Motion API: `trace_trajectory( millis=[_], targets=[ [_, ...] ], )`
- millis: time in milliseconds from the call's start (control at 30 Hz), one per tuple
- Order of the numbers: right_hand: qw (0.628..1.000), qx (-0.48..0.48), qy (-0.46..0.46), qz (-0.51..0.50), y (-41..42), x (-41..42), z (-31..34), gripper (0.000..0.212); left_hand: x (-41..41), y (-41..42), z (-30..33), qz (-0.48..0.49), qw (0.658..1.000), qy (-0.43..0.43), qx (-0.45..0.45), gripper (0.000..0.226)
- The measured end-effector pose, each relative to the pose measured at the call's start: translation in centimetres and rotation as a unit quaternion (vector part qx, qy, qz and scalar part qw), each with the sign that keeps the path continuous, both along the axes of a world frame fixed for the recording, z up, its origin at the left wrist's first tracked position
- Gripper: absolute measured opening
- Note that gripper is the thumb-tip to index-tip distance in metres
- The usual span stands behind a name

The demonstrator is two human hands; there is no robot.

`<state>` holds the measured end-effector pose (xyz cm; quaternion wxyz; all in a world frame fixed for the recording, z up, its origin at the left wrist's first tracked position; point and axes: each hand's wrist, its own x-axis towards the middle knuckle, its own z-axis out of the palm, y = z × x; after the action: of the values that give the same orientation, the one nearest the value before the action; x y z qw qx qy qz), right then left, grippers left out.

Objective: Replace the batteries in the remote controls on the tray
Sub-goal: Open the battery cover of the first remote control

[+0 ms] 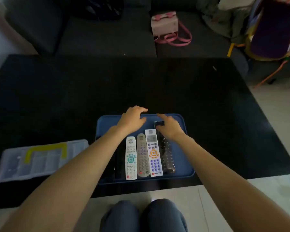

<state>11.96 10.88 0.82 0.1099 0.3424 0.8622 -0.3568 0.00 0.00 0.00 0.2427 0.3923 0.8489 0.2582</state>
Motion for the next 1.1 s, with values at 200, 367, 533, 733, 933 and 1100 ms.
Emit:
trace_trajectory(
  millis=[200,367,533,733,933,1100],
  targets=[
    [0.998,0.062,-0.012,-0.019,0.4,0.2,-6.2,0.063,0.6,0.0,-6.8,-0.117,0.987,0.056,-0.092,0.080],
    [0.995,0.069,0.044,-0.059,1.3,0.3,-8.5,0.068,0.4,-0.1,-9.0,-0.135,0.982,0.085,-0.103,0.073],
    [0.991,0.015,0.084,-0.106,1.9,0.3,-8.0,0.073,-0.1,0.4,-8.3,-0.131,0.985,0.058,-0.100,0.056],
    [0.976,-0.094,0.100,-0.169,1.7,0.3,-7.8,0.041,0.3,-0.2,-8.4,-0.038,0.999,0.024,-0.028,0.053],
    [0.943,-0.168,0.230,-0.169,0.4,1.9,-5.1,0.027,3.1,-0.6,-5.8,0.044,0.993,-0.076,0.073,0.036],
    [0.868,-0.295,0.335,-0.220,-1.8,3.0,-2.4,0.015,6.4,-2.4,-1.8,0.026,0.956,-0.253,0.144,0.037]
  ],
)
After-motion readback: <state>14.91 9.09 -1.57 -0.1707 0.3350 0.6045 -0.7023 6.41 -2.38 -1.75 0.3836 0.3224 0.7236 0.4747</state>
